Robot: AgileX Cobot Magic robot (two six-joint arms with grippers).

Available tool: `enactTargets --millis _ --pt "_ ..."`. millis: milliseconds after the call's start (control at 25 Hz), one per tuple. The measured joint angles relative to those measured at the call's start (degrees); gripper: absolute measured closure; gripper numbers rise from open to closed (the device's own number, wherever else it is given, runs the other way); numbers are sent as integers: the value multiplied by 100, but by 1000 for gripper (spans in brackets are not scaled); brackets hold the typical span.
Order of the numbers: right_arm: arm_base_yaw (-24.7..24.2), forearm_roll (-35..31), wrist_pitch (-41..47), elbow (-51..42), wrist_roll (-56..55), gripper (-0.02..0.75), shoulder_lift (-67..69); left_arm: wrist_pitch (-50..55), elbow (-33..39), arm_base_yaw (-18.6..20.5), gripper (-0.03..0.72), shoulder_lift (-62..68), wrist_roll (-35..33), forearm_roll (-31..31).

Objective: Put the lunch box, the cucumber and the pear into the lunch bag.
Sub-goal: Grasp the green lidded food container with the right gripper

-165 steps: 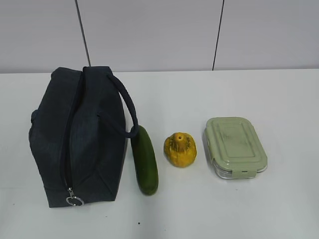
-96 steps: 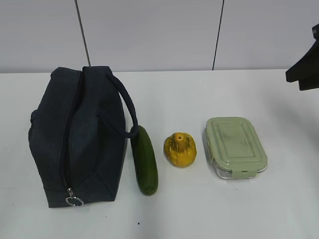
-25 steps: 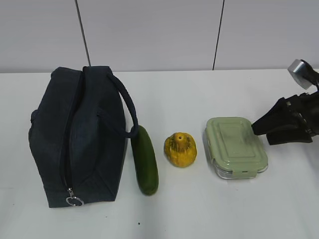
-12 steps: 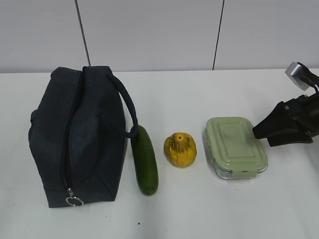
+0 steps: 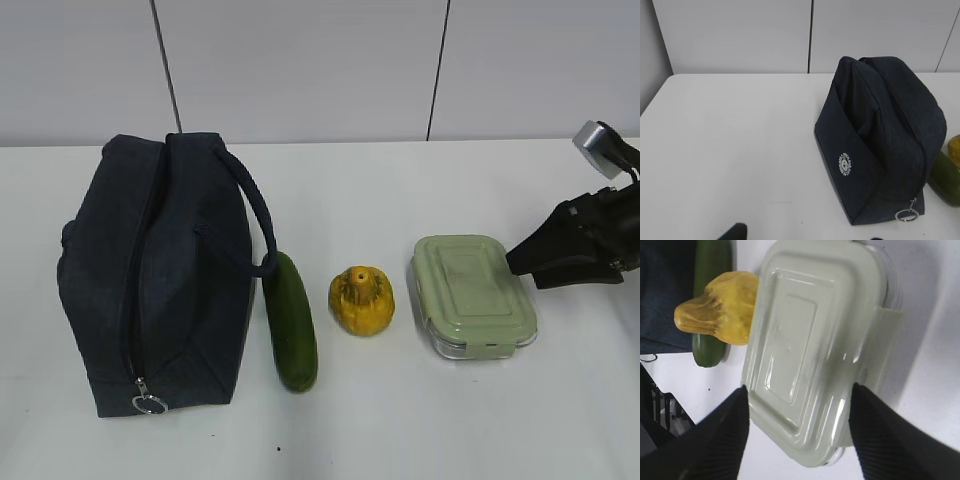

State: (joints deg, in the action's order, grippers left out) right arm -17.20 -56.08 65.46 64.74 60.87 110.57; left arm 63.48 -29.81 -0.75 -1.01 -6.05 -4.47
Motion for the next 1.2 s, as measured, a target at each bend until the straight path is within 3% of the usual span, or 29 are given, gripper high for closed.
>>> enactTargets --millis 320,1200 --pt "0 192 -79 0 -100 120 11 0 0 0 253 0 0 0" --pt "0 -360 116 256 62 141 1045 0 0 0 253 0 0 0"
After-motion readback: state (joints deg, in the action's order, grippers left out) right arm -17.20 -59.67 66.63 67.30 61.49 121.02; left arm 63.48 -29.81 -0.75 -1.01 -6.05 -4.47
